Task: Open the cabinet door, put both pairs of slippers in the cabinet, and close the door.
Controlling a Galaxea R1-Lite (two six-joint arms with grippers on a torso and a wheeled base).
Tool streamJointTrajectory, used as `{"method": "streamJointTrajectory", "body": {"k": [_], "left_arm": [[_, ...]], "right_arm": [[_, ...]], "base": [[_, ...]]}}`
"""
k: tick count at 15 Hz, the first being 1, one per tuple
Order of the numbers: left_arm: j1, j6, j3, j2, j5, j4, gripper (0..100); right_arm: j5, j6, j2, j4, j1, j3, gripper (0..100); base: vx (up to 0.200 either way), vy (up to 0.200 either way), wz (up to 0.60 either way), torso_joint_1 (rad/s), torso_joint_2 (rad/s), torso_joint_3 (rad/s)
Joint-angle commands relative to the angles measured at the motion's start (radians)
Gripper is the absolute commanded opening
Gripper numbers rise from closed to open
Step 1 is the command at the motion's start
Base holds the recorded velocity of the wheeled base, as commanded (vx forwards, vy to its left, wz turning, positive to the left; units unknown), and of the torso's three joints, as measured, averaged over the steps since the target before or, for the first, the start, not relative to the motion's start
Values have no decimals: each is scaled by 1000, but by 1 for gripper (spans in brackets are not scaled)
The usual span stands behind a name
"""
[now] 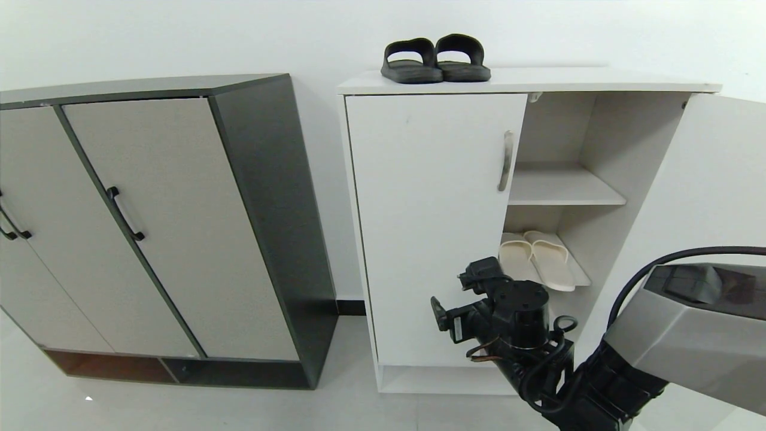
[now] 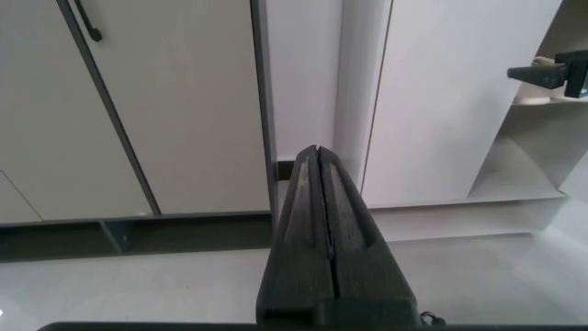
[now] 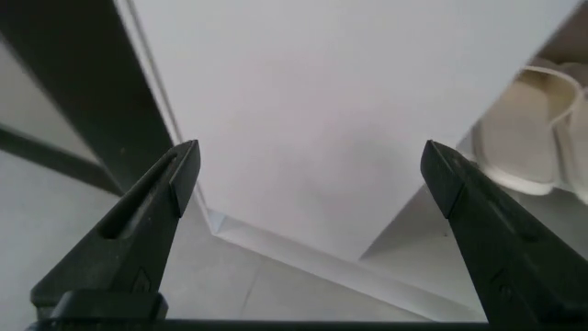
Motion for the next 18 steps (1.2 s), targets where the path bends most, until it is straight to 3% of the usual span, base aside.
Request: {"method": "streamJointTrajectory", "body": {"k": [1,7,18], "left_arm": [[0,0,0,2,0,0,0],[0,0,0,2,0,0,0],[0,0,0,2,0,1,0]], "right_arm": [[1,0,3,0,1,1,100],[0,-5,8,-11,7,1,100],[0,-5,9,-22,27,7,100]], "base": [[0,0,0,0,0,0],[0,0,0,1,-24,-29],[0,0,0,73,-409,-346]]}}
